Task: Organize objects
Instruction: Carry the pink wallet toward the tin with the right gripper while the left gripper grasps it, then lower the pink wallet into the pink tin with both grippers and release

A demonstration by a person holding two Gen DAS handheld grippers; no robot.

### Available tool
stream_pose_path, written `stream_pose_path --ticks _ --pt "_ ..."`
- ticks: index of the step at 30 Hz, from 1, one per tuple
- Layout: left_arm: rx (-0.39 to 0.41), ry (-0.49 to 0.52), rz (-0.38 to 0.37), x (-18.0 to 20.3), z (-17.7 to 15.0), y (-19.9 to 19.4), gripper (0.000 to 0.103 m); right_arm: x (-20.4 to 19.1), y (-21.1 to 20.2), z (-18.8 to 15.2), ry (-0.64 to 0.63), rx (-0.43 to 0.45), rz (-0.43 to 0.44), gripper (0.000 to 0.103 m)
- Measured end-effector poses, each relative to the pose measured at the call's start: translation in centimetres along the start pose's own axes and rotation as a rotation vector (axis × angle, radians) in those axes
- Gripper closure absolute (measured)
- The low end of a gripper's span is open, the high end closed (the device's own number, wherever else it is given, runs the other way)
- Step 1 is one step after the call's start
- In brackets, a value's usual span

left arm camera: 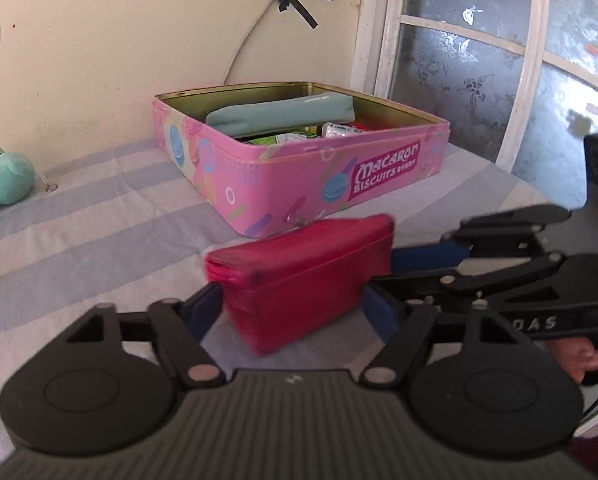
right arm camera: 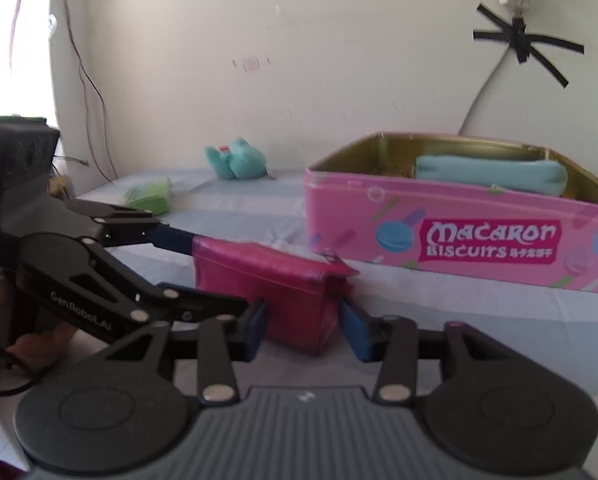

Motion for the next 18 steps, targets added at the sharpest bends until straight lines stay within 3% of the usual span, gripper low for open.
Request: stream_pose_path --ticks 3,7,10,14,18 --pt "0.046 0.027 0.025 1.1 1.1 -1.3 0.032 0.0 -0.3 0.3 0.010 0.020 0.022 0.084" --pt "0.193 0.096 0.027 3.1 4.4 -4.7 0.030 -0.5 -3.5 2.1 -0.046 0.167 -0.008 0.084" --pt "0.263 0.147 0.044 3.8 7.6 -5.2 0.027 -0.2 -5.4 4.3 -0.055 0.270 -0.013 0.084" --pt "0.258 0.191 0.069 3.5 10.7 -2.0 0.024 1.3 -4.8 6.7 -0.069 0.332 -0.072 0.083" --pt "0.214 0.193 0.087 2.1 12.5 2.8 0.019 3.9 -1.6 7.9 -0.032 0.300 -0.140 0.083"
Point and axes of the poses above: each gripper's, at about its wrist camera, not at the fingertips, and y roughly the way its jaws point, x to its right, z to its top, the point moved 8 cm from there along y, roughly the way its jaws point, and after that the axes turned 15 degrees about -z, right-handed, at the moved point
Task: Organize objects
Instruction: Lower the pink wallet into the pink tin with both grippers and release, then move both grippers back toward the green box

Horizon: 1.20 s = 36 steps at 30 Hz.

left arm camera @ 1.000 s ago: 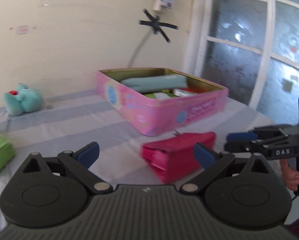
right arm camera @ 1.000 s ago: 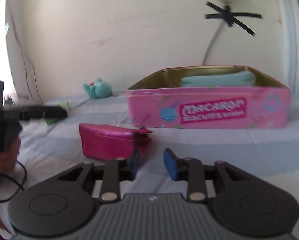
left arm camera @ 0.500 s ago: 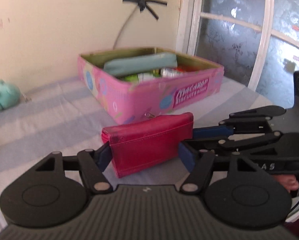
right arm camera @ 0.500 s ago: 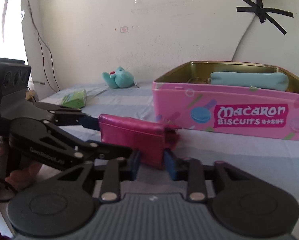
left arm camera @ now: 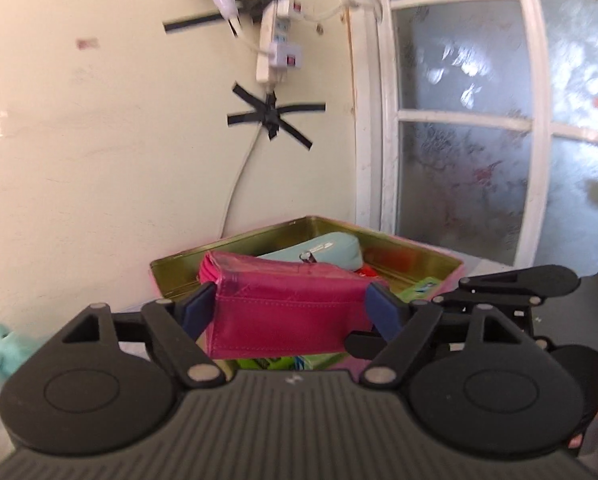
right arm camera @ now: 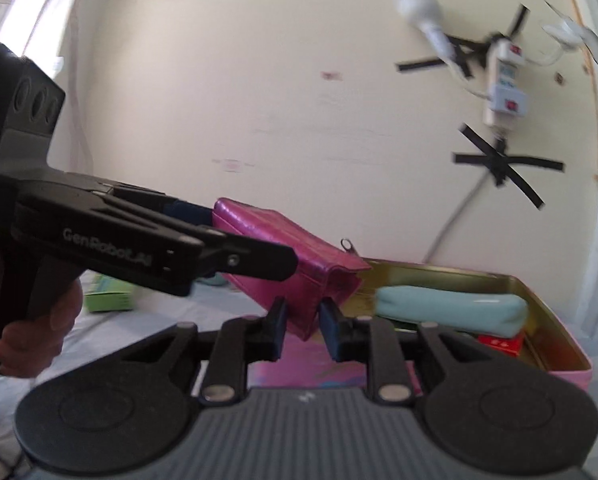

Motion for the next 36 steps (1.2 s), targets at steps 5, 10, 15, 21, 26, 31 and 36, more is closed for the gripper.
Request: stream_pose_path --ticks 5,10,15,21,26,31,36 --pt "-0.065 -0.048 0.156 -2.4 -0.4 5.1 0.005 2.0 5.7 -0.5 -0.030 -0.042 -0.133 0.082" --pt "-0.077 -0.113 0.220 -3.4 -1.4 5.9 0.005 3.2 9.1 -2.2 -0.034 -0.049 -0.234 0.071" --pt "-0.071 -0.135 0.249 -3.2 -2.0 5.5 0.005 3.7 8.2 -2.3 -0.036 -0.009 -0.264 0.058" --pt "-0.086 -0.136 0.297 -3.2 -2.0 4.9 0.005 2.8 7.7 -2.2 -0.049 0.016 -0.257 0.057" --pt "-0.091 -0.147 0.336 -3.0 -1.9 4.2 0.005 3.2 8.0 -2.3 0.008 -0.003 -0.249 0.057" --pt "-0.084 -0.153 0.358 -2.6 -1.7 3.0 0.005 4.0 7.8 -2.4 0.073 -0.021 -0.243 0.057" --pt "-0.084 -0.151 0.389 -2.4 -2.0 1.4 0.005 4.7 6.5 -2.5 0.120 0.000 -0.249 0.055"
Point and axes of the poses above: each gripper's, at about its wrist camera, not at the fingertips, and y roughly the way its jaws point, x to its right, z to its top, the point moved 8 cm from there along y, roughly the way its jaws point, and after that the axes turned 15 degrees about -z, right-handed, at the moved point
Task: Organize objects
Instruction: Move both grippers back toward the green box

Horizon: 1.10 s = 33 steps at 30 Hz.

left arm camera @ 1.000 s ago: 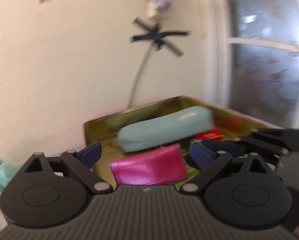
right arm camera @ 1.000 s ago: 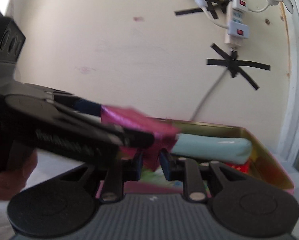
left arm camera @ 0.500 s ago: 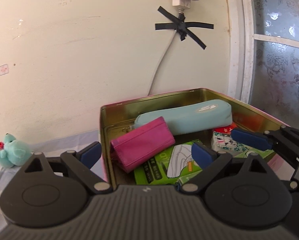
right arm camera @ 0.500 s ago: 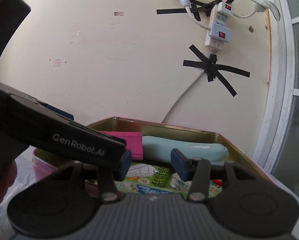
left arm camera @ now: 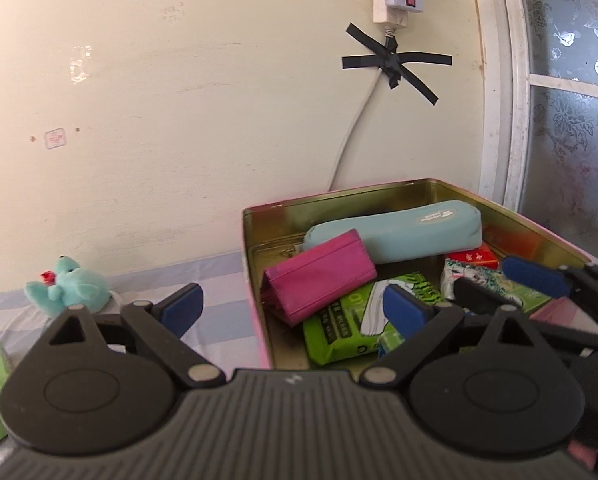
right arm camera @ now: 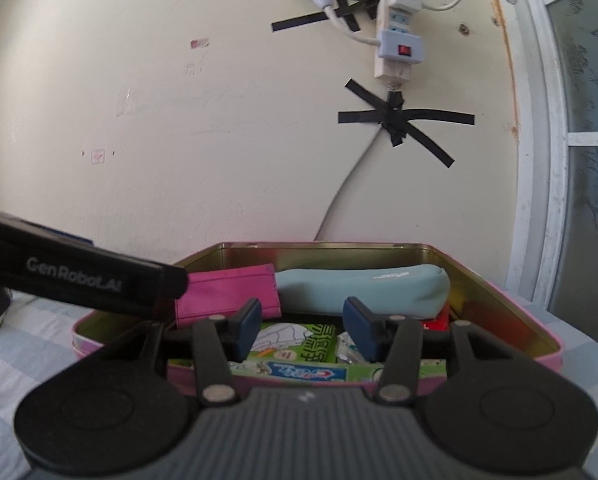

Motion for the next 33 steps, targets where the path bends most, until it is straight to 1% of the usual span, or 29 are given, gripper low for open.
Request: stream_pose_path --ticks 5,9,14,18,21,22,24,27,30,33 --pt "0.000 -0.006 0.039 -1.0 -0.7 -1.8 0.005 1.5 -1.6 0.3 0.087 0.019 0.002 0.053" --pt "0.001 -0.014 0.081 -2.3 -1.5 -3.2 0.005 3.0 -2.7 0.1 0.146 0.025 -0.022 0.052" --pt "-0.005 -0.036 0.122 -4.3 -3.0 -4.6 0.005 4.2 -3.8 -0.7 0.210 -0.013 -0.046 0.052" --pt "-0.018 -0.061 0.166 -6.5 -4.4 -5.6 0.005 3.8 -4.2 -1.7 0.220 -0.062 -0.034 0.051" --pt "-0.029 -0.081 0.197 -8.5 -5.6 -6.4 0.005 3.0 -4.7 -2.7 0.202 -0.094 -0.024 0.050" --pt "-0.035 -0.085 0.211 -9.2 -6.0 -6.6 0.005 2.9 -4.9 -2.8 0.204 -0.095 -0.020 0.050" --pt "-0.048 -0.098 0.237 -10.5 -6.9 -7.0 0.005 2.9 -5.1 -3.0 0.217 -0.097 -0.016 0.045" --pt "-0.071 -0.122 0.270 -12.3 -8.6 -7.9 0.005 2.9 -4.9 -3.4 0.247 -0.141 0.001 0.044" --pt "-0.101 -0.146 0.284 -14.1 -10.4 -9.1 0.005 2.5 -5.2 -3.6 0.241 -0.152 0.013 0.044" --pt "-0.125 -0.179 0.293 -16.0 -12.2 -11.0 0.005 1.1 -5.8 -3.9 0.207 -0.162 0.059 0.044"
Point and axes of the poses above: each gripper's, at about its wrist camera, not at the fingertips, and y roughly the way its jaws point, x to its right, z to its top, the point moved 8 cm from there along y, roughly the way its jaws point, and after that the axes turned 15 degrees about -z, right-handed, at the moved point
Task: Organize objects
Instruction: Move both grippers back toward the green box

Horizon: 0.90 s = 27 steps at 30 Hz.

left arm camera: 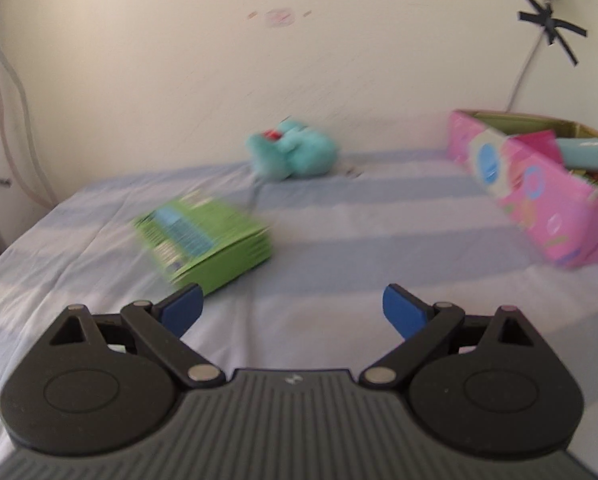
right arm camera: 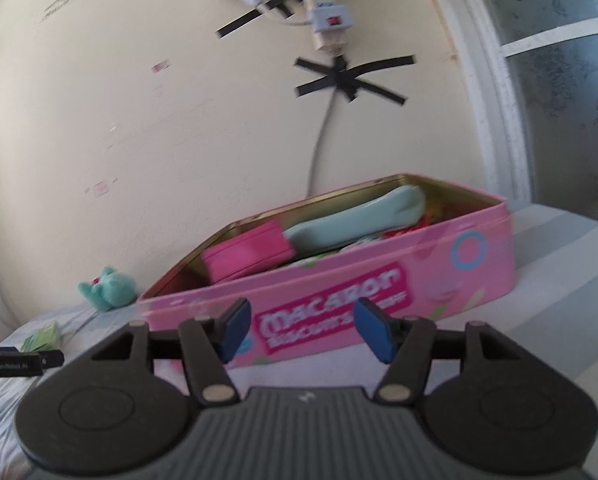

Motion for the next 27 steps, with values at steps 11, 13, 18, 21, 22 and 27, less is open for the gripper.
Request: stream_pose_path --ticks 11,13,18,21,22,27 --pt "0.056 -0.193 0.132 -10.6 1.0 -2.6 0.005 -6.9 -1.0 -2.6 -0.142 -0.107 0.192 0.042" --pt "0.090 -0.246 0.135 -12.0 2.2 -2.3 0.005 -9.0 -1.1 -3.4 -0.169 -0.154 0.250 0.040" --pt "0.146 -0.302 0.148 -14.3 4.6 -0.5 0.005 -15.0 -1.5 -5.3 -0.326 -0.208 0.337 0.039" --pt "0.178 -0.327 0.164 -15.5 4.3 0.3 0.005 -18.6 -1.5 -5.5 -0.394 -0.215 0.383 0.019" --pt "0.180 -0.329 0.174 -15.8 3.9 0.7 0.005 -19.8 -1.5 -5.4 -0.412 -0.211 0.397 0.017" --pt "0.178 -0.455 0.117 -18.3 3.2 0.3 0.005 -26.2 -0.2 -5.5 -0.506 -0.182 0.446 0.002"
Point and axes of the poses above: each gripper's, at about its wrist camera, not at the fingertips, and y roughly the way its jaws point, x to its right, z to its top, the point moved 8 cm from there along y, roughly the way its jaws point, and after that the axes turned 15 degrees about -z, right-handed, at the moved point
